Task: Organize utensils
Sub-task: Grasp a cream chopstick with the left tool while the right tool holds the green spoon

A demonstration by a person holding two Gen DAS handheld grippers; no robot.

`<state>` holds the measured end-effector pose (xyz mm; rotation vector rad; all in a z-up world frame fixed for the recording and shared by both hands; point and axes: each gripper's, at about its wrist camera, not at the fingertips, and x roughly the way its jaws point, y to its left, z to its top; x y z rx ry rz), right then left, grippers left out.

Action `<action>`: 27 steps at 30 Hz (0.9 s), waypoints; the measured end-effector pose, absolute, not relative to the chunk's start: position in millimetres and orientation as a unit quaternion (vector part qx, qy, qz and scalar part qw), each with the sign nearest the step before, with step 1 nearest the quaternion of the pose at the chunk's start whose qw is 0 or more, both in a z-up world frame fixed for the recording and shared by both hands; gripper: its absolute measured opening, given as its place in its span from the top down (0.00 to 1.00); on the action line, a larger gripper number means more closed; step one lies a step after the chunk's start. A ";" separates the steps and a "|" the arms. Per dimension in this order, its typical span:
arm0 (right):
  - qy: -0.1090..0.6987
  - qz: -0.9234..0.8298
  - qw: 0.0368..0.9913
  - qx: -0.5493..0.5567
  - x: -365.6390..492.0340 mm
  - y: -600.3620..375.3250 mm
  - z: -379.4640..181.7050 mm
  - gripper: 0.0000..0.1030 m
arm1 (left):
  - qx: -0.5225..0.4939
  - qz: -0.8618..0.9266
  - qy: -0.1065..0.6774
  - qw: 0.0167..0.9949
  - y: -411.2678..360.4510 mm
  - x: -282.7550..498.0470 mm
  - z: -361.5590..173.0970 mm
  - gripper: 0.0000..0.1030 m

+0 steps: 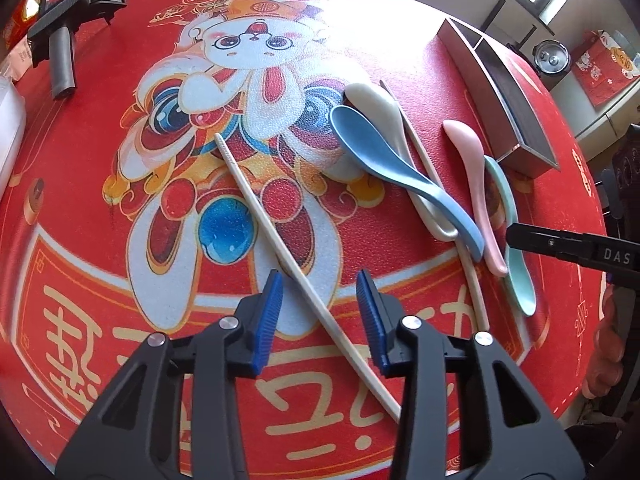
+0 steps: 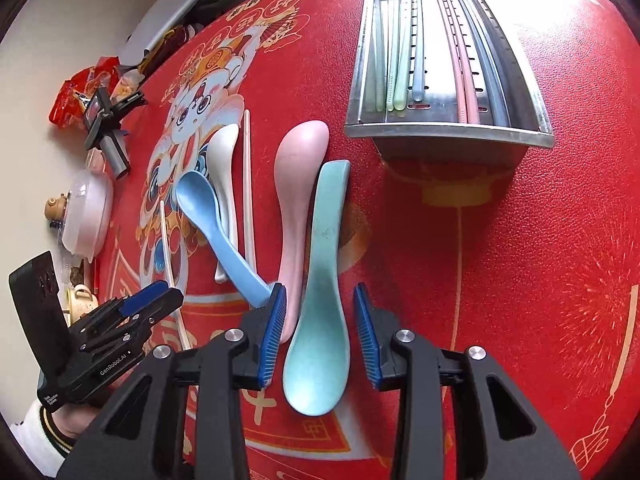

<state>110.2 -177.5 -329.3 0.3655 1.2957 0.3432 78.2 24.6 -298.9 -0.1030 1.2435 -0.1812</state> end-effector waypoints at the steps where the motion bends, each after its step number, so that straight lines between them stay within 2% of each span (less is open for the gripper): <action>1: 0.595 0.159 0.770 0.168 110.6 -177.9 -329.7 0.70 | -0.051 -0.086 0.581 0.808 24.3 77.7 -298.8 0.64; 4: 0.590 0.162 0.771 0.177 111.2 -180.4 -331.9 0.80 | -0.057 -0.089 0.579 0.809 25.1 77.2 -299.1 0.65; 6: 0.591 0.165 0.769 0.176 109.3 -177.9 -332.8 0.93 | -0.063 -0.093 0.578 0.808 25.4 78.0 -299.3 0.70; 7: 0.591 0.165 0.772 0.165 108.3 -174.2 -331.5 0.94 | -0.066 -0.096 0.579 0.807 24.9 78.2 -299.5 0.72; 10: 0.590 0.171 0.778 0.132 106.2 -162.0 -329.1 0.94 | -0.075 -0.110 0.583 0.802 22.6 78.3 -301.3 0.79; 20: 0.570 0.155 0.806 0.043 107.1 -139.0 -322.7 0.93 | -0.083 -0.105 0.580 0.803 15.0 83.2 -302.6 0.78; 27: 0.561 0.139 0.816 0.027 106.0 -134.5 -321.7 0.92 | -0.080 -0.063 0.575 0.812 6.7 92.7 -302.2 0.78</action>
